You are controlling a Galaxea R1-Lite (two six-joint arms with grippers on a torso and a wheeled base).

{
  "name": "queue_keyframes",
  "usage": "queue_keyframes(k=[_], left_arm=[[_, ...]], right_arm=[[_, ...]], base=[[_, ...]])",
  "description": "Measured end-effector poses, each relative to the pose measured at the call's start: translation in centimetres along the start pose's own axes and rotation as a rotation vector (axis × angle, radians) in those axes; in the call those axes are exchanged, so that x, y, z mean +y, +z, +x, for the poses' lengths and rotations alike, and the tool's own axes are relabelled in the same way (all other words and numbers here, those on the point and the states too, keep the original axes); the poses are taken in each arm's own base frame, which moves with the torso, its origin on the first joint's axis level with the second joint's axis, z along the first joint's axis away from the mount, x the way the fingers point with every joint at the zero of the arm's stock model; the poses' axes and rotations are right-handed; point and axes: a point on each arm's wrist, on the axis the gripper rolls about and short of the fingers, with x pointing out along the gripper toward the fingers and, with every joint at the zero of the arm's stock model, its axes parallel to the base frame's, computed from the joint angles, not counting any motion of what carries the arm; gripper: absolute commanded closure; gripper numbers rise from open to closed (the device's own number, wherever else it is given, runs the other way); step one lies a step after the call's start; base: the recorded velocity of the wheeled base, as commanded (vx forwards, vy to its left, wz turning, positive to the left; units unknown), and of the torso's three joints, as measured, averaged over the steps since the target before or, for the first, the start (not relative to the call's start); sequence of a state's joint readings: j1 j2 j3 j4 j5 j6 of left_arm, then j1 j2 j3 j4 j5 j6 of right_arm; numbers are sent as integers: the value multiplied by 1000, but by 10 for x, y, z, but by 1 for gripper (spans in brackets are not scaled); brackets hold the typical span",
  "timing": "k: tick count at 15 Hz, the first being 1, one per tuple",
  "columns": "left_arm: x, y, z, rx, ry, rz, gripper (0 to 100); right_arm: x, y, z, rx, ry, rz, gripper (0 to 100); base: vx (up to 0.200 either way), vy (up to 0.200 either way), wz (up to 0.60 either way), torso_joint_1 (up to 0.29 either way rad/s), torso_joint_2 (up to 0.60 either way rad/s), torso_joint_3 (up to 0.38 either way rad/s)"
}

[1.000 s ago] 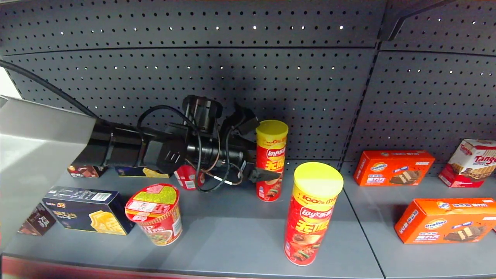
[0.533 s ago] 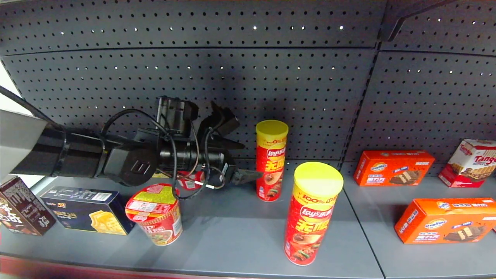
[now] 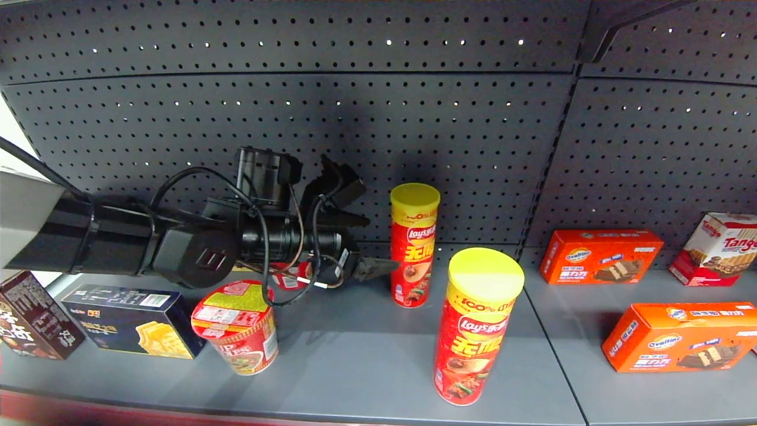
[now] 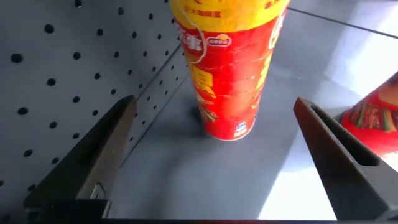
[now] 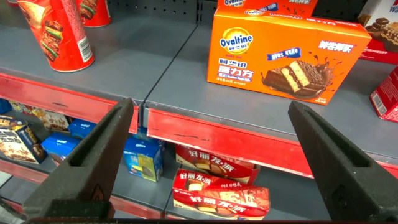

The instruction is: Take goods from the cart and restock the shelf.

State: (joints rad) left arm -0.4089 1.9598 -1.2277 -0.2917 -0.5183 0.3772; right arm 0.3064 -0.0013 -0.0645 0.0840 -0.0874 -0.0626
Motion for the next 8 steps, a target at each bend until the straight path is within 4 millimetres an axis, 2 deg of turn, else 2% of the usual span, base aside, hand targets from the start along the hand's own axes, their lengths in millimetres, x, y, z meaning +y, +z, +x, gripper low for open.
queue_keyframes(k=[8], left_arm=[[-3, 4, 19, 28, 77, -22, 0]], right_arm=[[0, 0, 0, 0, 0, -1, 0]], base=[[0, 0, 0, 0, 0, 0]])
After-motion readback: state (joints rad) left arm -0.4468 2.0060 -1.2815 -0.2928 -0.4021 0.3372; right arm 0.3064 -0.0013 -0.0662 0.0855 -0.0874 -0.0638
